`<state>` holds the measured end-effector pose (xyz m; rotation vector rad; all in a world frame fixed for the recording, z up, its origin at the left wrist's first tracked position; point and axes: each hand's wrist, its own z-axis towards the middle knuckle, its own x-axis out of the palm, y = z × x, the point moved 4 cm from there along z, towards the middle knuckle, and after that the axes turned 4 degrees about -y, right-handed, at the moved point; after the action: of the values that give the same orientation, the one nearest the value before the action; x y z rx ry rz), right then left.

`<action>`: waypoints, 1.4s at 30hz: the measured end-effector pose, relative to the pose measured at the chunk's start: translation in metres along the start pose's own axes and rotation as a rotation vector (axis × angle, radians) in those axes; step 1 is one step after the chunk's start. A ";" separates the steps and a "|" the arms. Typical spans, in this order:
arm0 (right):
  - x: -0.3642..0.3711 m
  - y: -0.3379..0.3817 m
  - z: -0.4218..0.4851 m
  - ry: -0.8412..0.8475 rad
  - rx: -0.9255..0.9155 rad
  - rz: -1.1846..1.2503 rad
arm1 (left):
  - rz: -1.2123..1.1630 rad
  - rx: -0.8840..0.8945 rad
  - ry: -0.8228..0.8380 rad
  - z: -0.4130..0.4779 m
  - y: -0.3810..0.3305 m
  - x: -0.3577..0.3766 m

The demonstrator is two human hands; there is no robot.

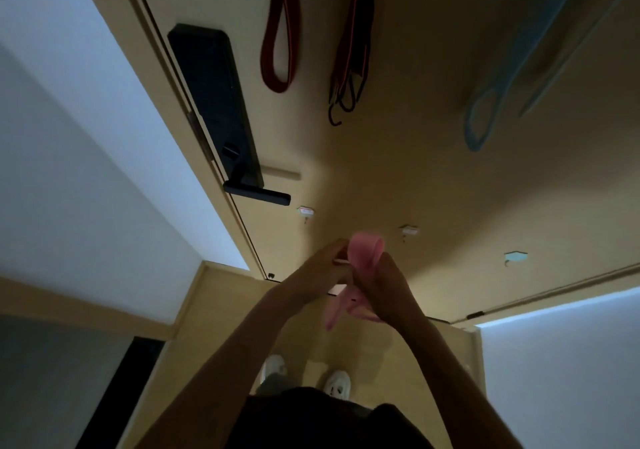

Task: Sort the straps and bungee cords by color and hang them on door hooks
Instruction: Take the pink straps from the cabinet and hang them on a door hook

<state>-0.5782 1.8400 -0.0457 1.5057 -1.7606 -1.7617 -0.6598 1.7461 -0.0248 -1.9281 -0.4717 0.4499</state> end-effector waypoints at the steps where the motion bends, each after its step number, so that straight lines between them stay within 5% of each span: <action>1: 0.000 0.006 0.004 0.010 -0.024 -0.020 | -0.043 -0.022 -0.014 0.005 -0.002 -0.003; 8: 0.001 0.030 0.028 0.081 -0.104 -0.192 | 0.122 0.030 -0.200 0.036 0.002 -0.038; 12: 0.004 0.028 0.049 0.132 -0.072 -0.296 | 0.255 0.019 -0.087 0.048 0.009 -0.060; 21: 0.031 0.022 0.082 0.337 0.045 0.071 | 0.431 -0.001 0.113 0.065 0.045 -0.103; 28: 0.061 0.003 0.093 0.296 -0.006 -0.133 | 0.311 -0.079 0.282 0.076 0.069 -0.120; 36: 0.082 -0.023 0.110 0.261 -0.190 -0.241 | 0.153 -0.005 0.124 0.103 0.105 -0.126; 42: 0.104 -0.071 0.145 0.137 -0.252 -0.104 | 0.425 0.198 -0.043 0.138 0.145 -0.118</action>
<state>-0.7007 1.8666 -0.1913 1.5915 -1.3616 -1.8018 -0.8131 1.7387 -0.1995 -1.8255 -0.0353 0.7827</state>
